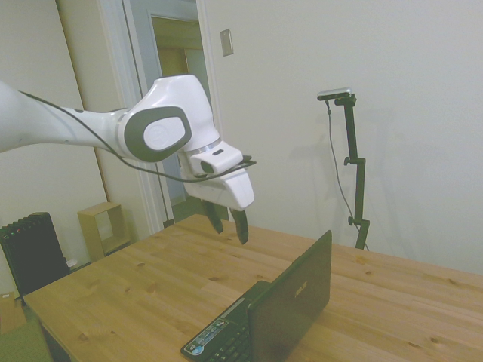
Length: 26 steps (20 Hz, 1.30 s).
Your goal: Close the laptop
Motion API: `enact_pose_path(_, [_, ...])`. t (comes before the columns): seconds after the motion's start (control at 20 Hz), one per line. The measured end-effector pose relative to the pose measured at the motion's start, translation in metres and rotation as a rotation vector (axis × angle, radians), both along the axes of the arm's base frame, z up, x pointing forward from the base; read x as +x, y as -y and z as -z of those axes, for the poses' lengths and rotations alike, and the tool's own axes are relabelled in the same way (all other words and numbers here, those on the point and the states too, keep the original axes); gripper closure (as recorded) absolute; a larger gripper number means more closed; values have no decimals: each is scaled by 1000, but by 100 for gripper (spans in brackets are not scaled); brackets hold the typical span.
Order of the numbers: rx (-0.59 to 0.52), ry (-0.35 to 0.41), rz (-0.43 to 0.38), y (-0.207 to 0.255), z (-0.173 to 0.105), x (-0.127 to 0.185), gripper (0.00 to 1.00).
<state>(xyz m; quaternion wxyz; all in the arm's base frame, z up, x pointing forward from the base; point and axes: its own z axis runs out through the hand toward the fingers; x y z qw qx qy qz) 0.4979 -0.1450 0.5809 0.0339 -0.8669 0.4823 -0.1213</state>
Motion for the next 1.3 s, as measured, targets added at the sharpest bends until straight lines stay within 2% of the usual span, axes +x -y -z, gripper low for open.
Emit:
enact_pose_path(0.3, [7, 19, 89, 44, -52, -13, 0])
enact_pose_path(0.65, [16, 12, 213, 131, -63, -53, 0])
enact_pose_path(0.85, [21, -6, 265, 190, -51, -86, 0])
enact_pose_path(1.1, [63, -48, 311, 250, -17, -116, 0])
enact_pose_path(1.3, [85, -79, 312, 285, 8, -124, 0])
